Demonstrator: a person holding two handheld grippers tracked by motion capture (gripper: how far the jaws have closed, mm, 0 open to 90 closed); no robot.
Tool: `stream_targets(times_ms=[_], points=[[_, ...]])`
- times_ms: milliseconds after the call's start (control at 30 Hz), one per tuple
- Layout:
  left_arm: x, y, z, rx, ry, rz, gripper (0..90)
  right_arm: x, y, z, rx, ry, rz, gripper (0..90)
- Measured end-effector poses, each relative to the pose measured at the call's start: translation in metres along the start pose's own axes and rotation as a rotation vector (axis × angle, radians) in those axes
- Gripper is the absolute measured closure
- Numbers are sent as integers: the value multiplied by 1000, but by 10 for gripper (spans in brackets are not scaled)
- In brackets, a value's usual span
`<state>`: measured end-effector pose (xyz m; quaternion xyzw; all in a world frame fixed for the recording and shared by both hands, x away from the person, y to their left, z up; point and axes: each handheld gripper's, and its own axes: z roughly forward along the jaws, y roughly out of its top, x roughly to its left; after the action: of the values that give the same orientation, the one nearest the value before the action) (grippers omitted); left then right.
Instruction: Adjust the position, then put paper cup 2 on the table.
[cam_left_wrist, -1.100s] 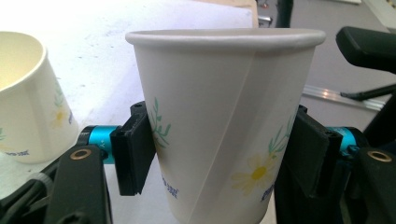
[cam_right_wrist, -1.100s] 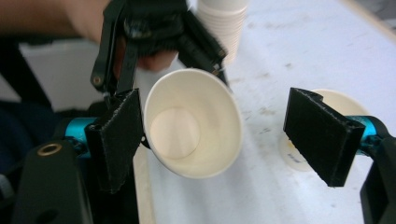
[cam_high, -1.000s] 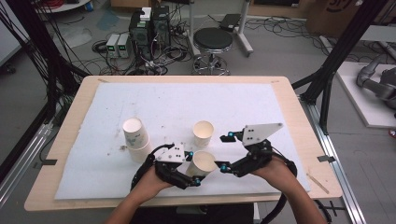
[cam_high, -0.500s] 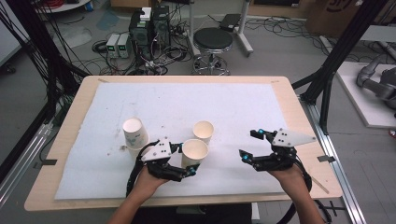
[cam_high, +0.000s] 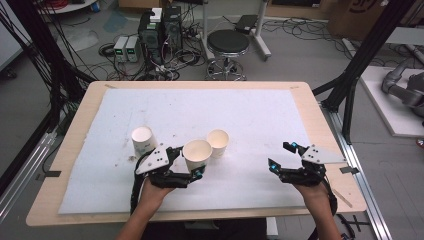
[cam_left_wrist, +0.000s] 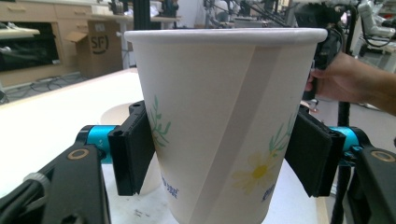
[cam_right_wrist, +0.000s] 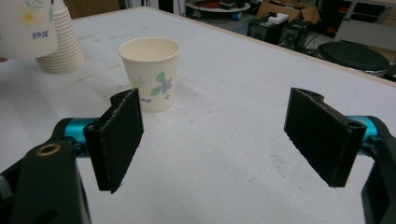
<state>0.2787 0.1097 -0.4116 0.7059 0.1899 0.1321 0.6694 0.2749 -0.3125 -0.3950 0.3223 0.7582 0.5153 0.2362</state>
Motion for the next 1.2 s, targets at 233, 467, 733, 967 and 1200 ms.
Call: stream_targets(times_ms=[233, 467, 733, 967, 1200], points=[[-1, 3, -3, -28, 21, 17, 305, 0, -3, -2, 2, -7, -7, 204], [0, 2, 3, -33, 21, 33, 304, -1, -3, -3, 1, -10, 2, 204], [-1, -6, 18, -12, -7, 35, 304, -2, -5, -6, -7, -15, 4, 204], [-10, -20, 41, 42, -45, 39, 304, -3, -7, -8, -9, -13, 4, 204], [-13, -31, 55, 100, -46, 46, 311, -4, -8, -10, -7, -10, 10, 204]])
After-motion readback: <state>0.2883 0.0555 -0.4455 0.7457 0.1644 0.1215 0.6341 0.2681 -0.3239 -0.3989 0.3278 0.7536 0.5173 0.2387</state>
